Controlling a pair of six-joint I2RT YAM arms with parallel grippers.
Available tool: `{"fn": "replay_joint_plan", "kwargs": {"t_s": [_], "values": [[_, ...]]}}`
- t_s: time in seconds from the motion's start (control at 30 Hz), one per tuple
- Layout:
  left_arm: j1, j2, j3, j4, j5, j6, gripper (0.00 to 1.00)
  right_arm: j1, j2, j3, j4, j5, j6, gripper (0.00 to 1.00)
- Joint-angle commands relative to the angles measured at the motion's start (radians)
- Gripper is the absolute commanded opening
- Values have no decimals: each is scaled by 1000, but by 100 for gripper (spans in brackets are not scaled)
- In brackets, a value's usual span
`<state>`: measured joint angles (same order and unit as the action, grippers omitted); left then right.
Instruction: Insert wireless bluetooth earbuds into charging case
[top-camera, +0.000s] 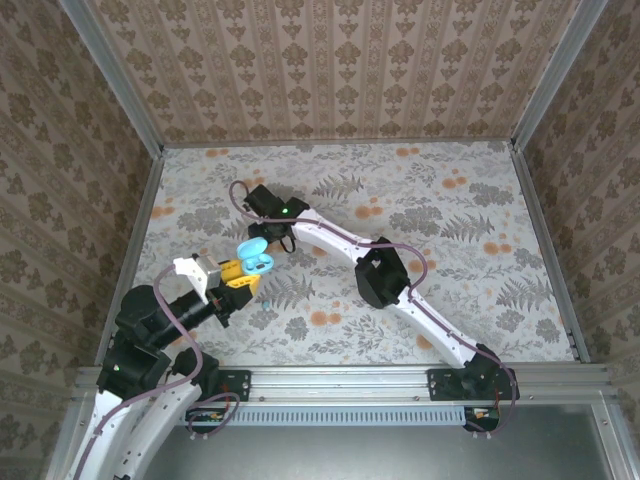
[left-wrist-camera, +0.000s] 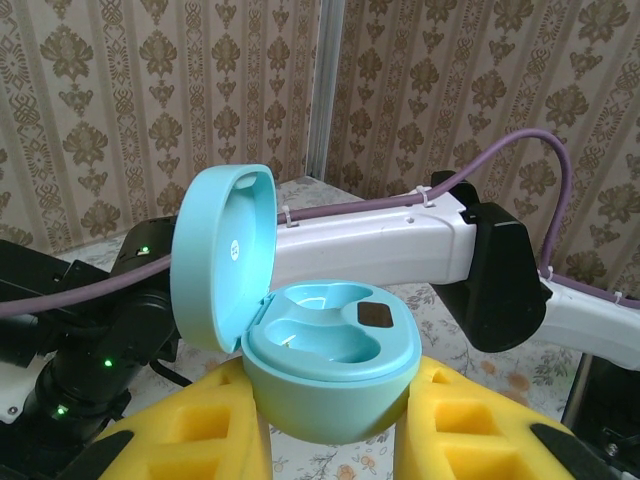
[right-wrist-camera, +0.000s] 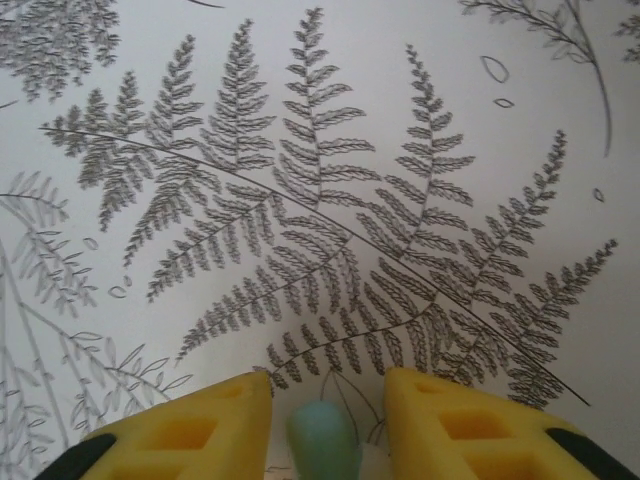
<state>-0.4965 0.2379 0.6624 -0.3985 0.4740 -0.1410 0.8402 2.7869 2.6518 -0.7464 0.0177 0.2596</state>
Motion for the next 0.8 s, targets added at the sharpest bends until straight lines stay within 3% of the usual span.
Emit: {"fn": "replay_joint_plan", "kwargs": {"t_s": [0.0, 0.4, 0.5, 0.77], "values": [[4, -16, 20, 14, 6, -22, 22, 20, 0, 8, -118, 46, -18, 33], [4, -12, 2, 43, 11, -38, 21, 10, -181, -235, -193, 110, 60, 18], [3, -10, -9, 53, 18, -45, 21, -16, -325, -443, -103, 70, 132, 17], [1, 8, -104, 201, 51, -102, 21, -113, -782, -1145, 381, -71, 388, 18]]}}
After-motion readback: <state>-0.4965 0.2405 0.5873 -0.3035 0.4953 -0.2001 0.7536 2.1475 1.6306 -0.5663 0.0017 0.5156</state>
